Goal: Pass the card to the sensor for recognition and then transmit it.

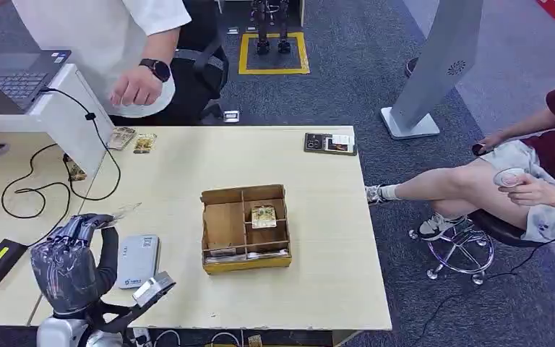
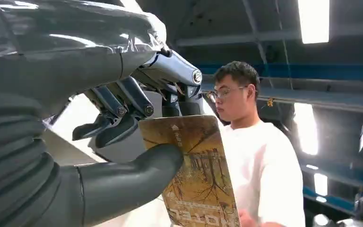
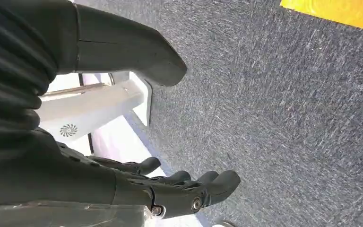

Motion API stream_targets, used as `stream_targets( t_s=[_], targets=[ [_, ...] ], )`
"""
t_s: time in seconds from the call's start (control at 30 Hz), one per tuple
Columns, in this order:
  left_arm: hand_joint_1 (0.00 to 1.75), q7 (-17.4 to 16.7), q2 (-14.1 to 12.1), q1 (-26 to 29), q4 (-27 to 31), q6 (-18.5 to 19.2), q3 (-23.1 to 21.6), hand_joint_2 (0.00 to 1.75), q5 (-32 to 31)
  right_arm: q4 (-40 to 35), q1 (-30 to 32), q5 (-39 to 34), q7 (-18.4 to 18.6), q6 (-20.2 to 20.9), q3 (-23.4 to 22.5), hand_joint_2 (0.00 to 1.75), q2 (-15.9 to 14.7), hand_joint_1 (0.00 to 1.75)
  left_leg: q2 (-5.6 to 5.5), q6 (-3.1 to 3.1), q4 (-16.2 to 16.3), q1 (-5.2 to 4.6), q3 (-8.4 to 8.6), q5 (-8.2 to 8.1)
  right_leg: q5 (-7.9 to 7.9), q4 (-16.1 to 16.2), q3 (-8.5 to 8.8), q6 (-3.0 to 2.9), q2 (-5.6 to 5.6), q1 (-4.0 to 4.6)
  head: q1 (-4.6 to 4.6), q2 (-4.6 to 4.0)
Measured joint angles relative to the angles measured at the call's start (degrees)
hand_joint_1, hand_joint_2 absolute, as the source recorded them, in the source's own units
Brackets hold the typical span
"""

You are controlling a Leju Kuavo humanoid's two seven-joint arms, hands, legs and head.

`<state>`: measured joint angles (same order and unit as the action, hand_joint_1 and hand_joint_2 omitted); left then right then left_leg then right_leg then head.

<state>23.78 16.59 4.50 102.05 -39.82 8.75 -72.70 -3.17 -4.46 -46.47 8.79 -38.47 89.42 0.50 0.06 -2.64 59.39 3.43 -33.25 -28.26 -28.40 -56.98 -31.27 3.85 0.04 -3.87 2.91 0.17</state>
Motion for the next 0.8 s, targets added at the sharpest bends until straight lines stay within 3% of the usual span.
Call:
stream_targets(
  t_s=[0.1, 0.17, 0.23, 0.33, 0.5, 0.63, 0.73, 0.8],
  targets=[
    [1.75, -3.0, 0.0, 0.0, 0.0, 0.0, 1.0, 1.75, -8.4, -0.3, -0.1, 0.8, 0.0, 0.2, 0.0, 1.75, -0.3, 0.00, 0.00, 0.00, 0.0, 0.00, -0.01, 0.00, 0.00, 0.0, 0.01, 0.00, -0.01, 0.00, -0.02, 0.00],
    [1.75, -9.2, -0.5, 0.0, 0.0, 0.0, 1.0, 1.75, -13.9, -0.5, -0.3, 0.9, 0.0, 0.2, 0.0, 1.75, -0.5, 0.00, 0.01, 0.00, 0.0, 0.00, -0.01, 0.00, 0.00, 0.0, -0.01, 0.00, 0.02, 0.00, -0.02, 0.00],
    [1.75, -14.6, -1.2, -0.3, 0.0, 0.0, 0.7, 1.75, -14.4, -0.7, -0.3, 0.8, 0.0, 0.3, 0.0, 1.75, -0.7, 0.00, 0.02, 0.00, 0.0, 0.00, -0.01, 0.00, 0.00, 0.0, -0.01, 0.00, 0.02, 0.00, 0.00, 0.00],
    [1.75, -20.8, -4.6, -0.3, -0.6, 0.0, -0.7, 1.75, -14.5, -0.8, -0.4, 0.6, -0.2, 0.3, 0.0, 1.75, -1.0, 0.00, 0.00, 0.00, 0.0, 0.00, 0.00, 0.00, 0.00, 0.0, -0.01, 0.00, -0.01, 0.00, 0.02, 0.00],
    [1.75, -24.8, -11.3, -0.3, -3.5, 0.0, -3.5, 1.75, -14.5, -1.0, -0.3, 0.2, -0.5, 0.3, 0.0, 1.75, -1.3, 0.00, 0.01, 0.00, 0.0, 0.00, 0.00, 0.00, 0.00, 0.0, -0.02, 0.00, 0.01, 0.00, -0.02, 0.00],
    [1.75, -30.2, -16.9, -0.6, -6.3, 0.0, -7.9, 1.75, -14.5, -1.1, -0.4, -0.3, -0.6, 0.5, 0.0, 1.75, -1.5, 0.00, 0.01, 0.00, 0.0, 0.00, -0.01, 0.00, 0.00, 0.0, -0.01, 0.00, 0.01, 0.00, -0.04, 0.00],
    [1.75, -31.5, -19.3, -0.7, -7.6, 0.0, -10.0, 1.75, -14.5, -1.2, -0.3, -0.3, -0.6, 0.5, 0.0, 1.75, -1.6, 0.00, 0.01, 0.00, 0.0, 0.00, 0.00, 0.00, 0.00, 0.0, -0.03, 0.00, 0.01, 0.00, -0.02, 0.00],
    [1.75, -38.7, -22.0, -1.8, -9.3, 0.0, -13.2, 1.75, -14.5, -1.2, -0.3, -0.4, -0.9, 0.5, 0.0, 1.75, -1.6, 0.00, 0.00, 0.00, 0.0, 0.00, 0.01, 0.00, 0.00, 0.0, -0.12, 0.00, 0.00, 0.00, -0.07, 0.00]
  ],
)
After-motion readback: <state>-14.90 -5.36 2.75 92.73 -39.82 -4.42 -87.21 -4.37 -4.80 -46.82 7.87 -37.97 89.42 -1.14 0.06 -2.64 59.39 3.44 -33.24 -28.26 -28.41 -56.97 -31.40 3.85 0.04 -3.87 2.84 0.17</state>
